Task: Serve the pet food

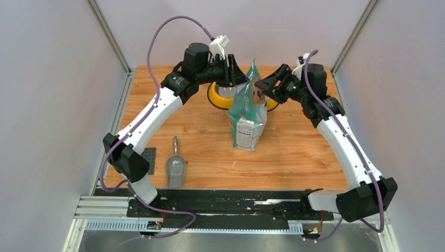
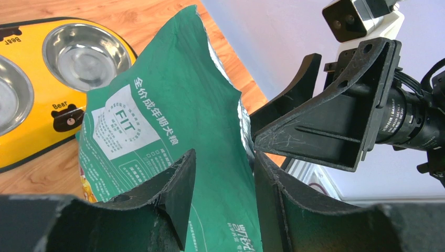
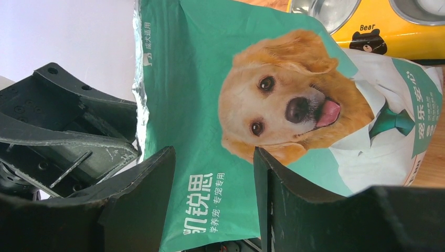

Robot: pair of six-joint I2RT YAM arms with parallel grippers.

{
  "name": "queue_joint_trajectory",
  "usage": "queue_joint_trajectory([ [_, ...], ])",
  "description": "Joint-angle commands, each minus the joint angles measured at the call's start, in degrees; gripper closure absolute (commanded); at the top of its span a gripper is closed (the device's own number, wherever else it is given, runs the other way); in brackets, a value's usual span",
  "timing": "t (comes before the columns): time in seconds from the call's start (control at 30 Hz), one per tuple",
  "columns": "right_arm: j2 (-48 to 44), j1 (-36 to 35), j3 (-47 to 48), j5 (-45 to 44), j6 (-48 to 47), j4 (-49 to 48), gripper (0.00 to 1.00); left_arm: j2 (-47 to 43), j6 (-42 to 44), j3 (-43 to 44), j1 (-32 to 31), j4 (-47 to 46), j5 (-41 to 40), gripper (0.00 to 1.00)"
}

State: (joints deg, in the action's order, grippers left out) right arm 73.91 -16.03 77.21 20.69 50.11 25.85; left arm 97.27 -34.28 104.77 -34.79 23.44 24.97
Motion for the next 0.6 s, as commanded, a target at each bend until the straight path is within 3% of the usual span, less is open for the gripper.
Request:
queue_joint_trajectory([
  [0.0,0.00,-0.60,2.55,-1.08,0.02,-2.03,0.44,0.28,0.77,3.23,-0.66,0.43,0.83,0.47],
  [0.3,0.48,-1.19,2.86,-1.52,-0.92,-2.02,0.44,3.04,3.50,7.70,-1.77,6.41,0.16,0.48],
  [0.5,0.32,-1.38,2.56,-1.79,-1.02,-1.98,0.44,2.98,4.19,8.04,-1.83,8.31,-2.92,0.54],
  [0.57,0.22,-1.50,2.51,-1.79,-1.08,-1.98,0.44,2.63,4.38,8.36,-1.83,8.38,-3.32,0.45],
])
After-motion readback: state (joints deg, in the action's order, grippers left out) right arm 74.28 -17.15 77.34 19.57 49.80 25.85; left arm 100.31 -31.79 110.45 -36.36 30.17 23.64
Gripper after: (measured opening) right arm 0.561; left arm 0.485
